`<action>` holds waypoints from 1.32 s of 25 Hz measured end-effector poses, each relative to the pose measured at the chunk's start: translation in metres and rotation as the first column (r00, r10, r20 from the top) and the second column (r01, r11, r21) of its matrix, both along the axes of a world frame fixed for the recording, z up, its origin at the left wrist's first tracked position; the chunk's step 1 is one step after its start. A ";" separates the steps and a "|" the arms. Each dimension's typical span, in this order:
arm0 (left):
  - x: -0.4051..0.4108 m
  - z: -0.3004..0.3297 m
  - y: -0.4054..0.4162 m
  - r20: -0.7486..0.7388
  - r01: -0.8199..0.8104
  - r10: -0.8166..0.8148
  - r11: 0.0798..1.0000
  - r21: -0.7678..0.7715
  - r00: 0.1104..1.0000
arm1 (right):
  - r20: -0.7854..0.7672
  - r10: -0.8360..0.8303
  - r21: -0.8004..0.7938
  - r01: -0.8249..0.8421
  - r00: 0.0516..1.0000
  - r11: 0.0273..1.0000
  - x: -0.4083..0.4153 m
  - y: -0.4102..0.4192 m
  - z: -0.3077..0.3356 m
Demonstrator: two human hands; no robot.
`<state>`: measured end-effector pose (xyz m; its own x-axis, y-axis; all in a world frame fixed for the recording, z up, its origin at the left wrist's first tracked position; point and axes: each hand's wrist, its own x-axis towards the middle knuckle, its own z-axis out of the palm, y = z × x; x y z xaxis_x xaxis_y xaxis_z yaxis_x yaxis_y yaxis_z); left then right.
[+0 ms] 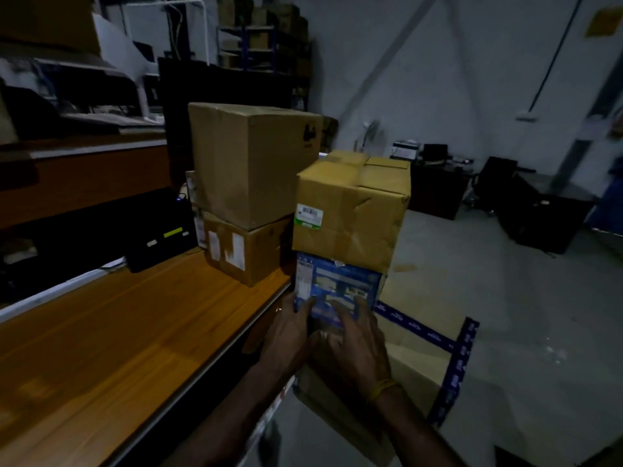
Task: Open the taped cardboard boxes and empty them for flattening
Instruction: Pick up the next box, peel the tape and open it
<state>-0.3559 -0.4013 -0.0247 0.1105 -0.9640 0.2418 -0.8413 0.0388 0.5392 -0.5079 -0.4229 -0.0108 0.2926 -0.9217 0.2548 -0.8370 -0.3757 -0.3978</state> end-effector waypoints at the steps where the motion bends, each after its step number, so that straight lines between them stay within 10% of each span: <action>1: 0.005 0.000 -0.016 -0.003 0.014 -0.014 1.000 -0.005 1.000 | 0.008 -0.009 -0.010 0.009 1.000 1.000 0.005 -0.015 0.001; 18: 0.048 0.092 -0.275 0.021 -0.076 0.084 0.963 -0.260 0.996 | 0.327 -0.168 -0.360 0.287 0.930 0.888 0.005 -0.238 0.065; 33: 0.073 0.111 -0.344 -0.118 -0.023 -0.037 0.879 -0.477 0.992 | 0.694 -0.040 -0.261 0.303 0.719 0.917 -0.028 -0.339 0.065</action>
<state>-0.2826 -0.7448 0.0859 0.1617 -0.7360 0.6574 -0.7702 0.3223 0.5503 -0.5362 -0.7621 0.0541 -0.2280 -0.7553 0.6145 -0.4672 -0.4688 -0.7496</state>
